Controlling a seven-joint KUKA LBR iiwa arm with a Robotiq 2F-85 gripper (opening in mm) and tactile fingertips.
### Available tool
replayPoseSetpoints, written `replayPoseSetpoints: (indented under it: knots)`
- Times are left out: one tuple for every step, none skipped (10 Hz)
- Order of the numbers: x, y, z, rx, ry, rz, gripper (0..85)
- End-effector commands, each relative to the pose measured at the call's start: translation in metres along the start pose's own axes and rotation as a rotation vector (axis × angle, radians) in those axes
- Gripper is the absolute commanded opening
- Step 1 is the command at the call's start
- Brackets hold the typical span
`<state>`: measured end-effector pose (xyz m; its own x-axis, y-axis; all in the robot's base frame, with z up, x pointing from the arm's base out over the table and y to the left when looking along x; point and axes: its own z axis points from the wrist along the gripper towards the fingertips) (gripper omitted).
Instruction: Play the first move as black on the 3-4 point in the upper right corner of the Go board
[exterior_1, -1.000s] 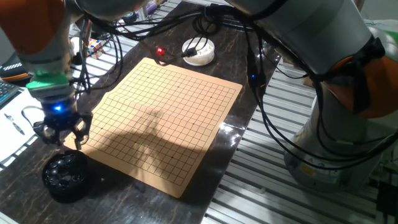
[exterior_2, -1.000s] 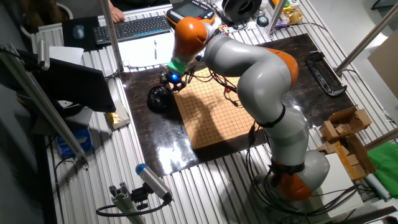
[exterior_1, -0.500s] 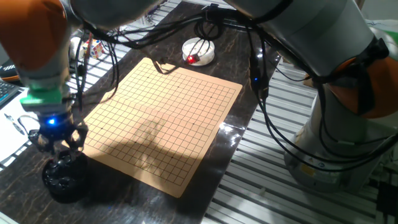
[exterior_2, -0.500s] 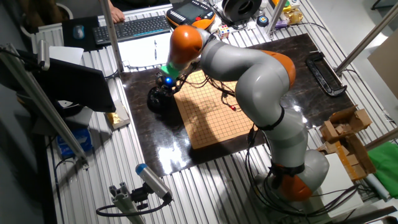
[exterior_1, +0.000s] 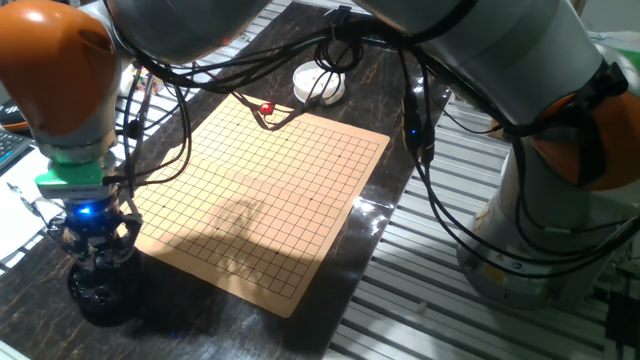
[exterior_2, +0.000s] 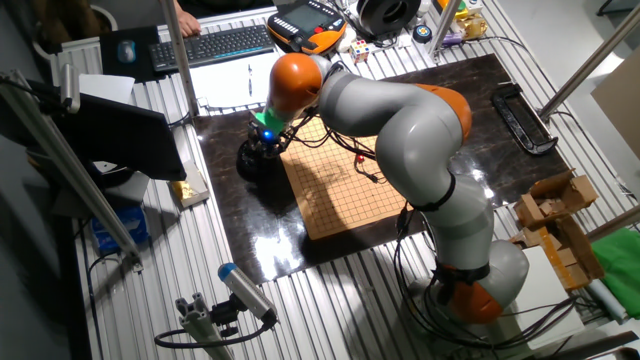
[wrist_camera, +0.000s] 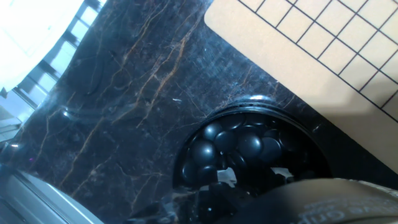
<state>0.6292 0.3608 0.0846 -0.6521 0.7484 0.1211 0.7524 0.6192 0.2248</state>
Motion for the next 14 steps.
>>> replayPoseSetpoints:
  knots:
    - [0.000,0.000,0.001,0.000,0.000,-0.002,35.3]
    - [0.000,0.000,0.001,0.000,0.000,-0.003,35.3]
    - [0.000,0.000,0.003,-0.001,-0.001,-0.006,35.3]
    - [-0.001,-0.001,0.006,0.001,-0.005,-0.010,35.3]
    - [-0.001,-0.001,0.008,0.000,-0.006,-0.011,35.3]
    - [-0.001,-0.001,0.010,0.000,-0.010,-0.016,35.7]
    - [-0.001,-0.002,0.011,0.000,-0.010,-0.016,35.7]
    - [0.001,-0.002,0.012,-0.002,-0.012,-0.016,35.7]
    - [0.001,-0.003,0.013,-0.003,-0.013,-0.016,35.7]
    - [0.002,-0.003,0.014,-0.004,-0.014,-0.018,35.7]
    - [0.001,-0.002,0.016,-0.006,-0.019,-0.020,35.7]
    - [0.001,-0.002,0.017,-0.008,-0.021,-0.023,35.7]
    - [0.000,-0.002,0.018,-0.008,-0.021,-0.026,35.3]
    - [0.000,-0.002,0.018,-0.009,-0.022,-0.026,34.7]
